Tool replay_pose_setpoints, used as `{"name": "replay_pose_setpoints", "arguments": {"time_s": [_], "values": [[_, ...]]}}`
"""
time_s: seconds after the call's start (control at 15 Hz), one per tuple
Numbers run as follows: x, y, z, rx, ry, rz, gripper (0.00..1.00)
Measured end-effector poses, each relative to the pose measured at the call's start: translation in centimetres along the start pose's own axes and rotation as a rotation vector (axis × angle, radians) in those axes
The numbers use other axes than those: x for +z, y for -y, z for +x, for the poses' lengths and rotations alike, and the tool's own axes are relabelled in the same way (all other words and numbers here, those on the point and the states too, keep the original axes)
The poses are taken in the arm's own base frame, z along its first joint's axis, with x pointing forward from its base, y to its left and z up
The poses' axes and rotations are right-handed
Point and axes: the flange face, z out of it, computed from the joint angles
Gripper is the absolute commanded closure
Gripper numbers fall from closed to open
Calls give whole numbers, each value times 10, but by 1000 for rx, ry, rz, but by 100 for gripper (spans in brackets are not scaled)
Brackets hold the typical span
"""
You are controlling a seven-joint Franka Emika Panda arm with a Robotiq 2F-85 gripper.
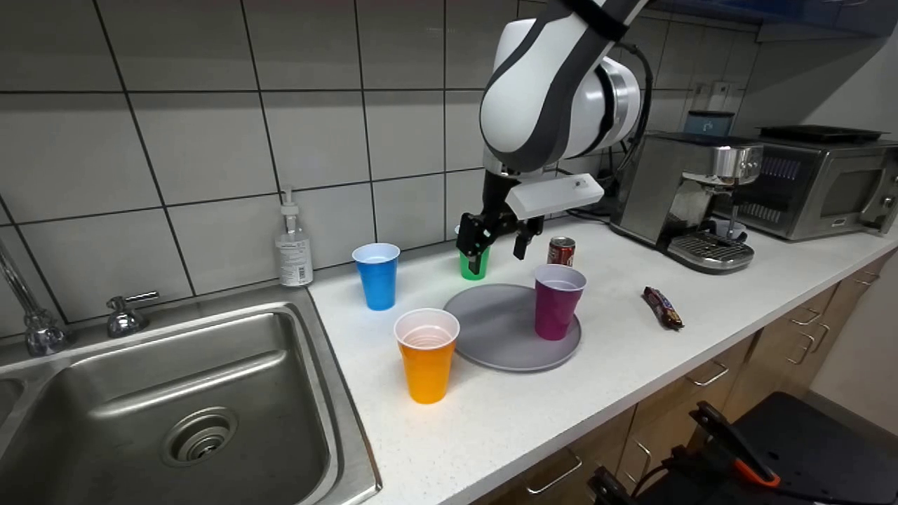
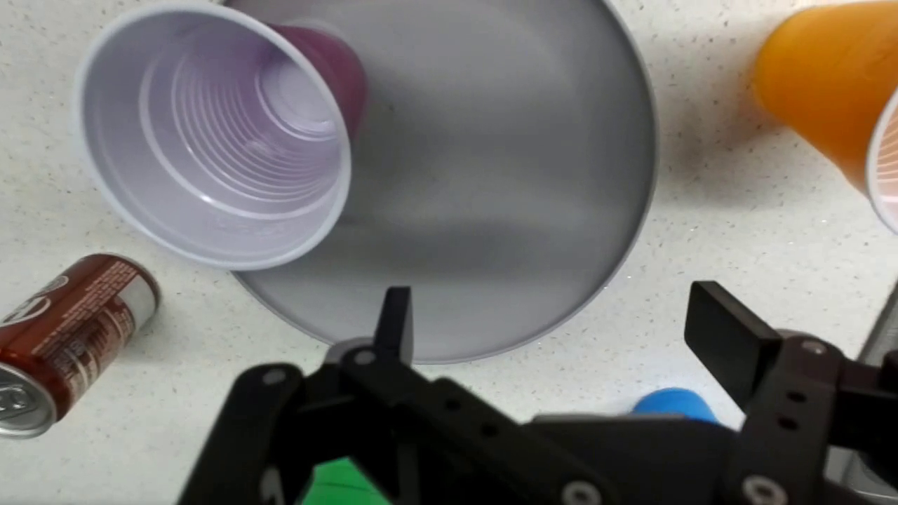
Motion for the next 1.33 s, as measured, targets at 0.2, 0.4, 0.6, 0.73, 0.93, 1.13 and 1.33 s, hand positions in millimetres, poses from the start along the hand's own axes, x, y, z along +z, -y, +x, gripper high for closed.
{"name": "replay_pose_setpoints", "arguments": {"time_s": [0.2,0.4,0.6,0.73,0.93,1.13,1.33], "values": [[-8,16,-1,-36,-13,32,0],[-15,32,-5,-77,-21,61,0],[-18,48,-11,-126,-20,85,0],[-20,57,-16,-158,-17,101,0],[-21,66,-24,-191,-2,121,0],[-20,70,-29,-214,22,139,0],[-18,73,-34,-238,52,153,0]]}}
